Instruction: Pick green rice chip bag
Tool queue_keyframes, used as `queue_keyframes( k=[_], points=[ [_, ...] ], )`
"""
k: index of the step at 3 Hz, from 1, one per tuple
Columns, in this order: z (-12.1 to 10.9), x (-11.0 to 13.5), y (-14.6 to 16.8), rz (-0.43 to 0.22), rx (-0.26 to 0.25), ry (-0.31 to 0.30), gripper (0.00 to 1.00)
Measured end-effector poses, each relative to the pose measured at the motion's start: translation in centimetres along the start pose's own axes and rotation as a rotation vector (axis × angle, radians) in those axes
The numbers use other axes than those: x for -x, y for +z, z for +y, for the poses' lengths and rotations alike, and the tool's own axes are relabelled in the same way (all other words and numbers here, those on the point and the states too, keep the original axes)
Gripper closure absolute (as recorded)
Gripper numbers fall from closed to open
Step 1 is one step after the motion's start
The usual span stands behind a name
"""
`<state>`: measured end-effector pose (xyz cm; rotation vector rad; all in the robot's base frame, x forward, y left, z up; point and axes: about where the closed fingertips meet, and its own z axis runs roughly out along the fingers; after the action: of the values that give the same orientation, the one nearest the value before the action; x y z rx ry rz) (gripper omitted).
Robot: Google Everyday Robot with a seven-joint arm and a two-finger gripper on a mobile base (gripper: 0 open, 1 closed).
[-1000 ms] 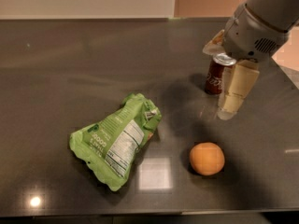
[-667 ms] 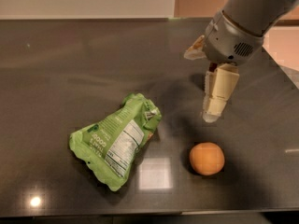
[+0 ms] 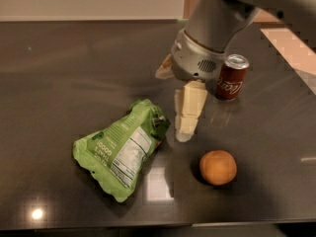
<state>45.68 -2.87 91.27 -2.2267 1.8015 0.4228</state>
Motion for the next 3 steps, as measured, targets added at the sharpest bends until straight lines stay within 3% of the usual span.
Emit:
queue_keyframes(
  k=[1,3],
  points=[
    [0.4,2.4,3.3,0.024,0.053,-0.001,0.00],
    [1.7,4.1,6.7,0.060,0.103,0.011,0.00]
  ],
)
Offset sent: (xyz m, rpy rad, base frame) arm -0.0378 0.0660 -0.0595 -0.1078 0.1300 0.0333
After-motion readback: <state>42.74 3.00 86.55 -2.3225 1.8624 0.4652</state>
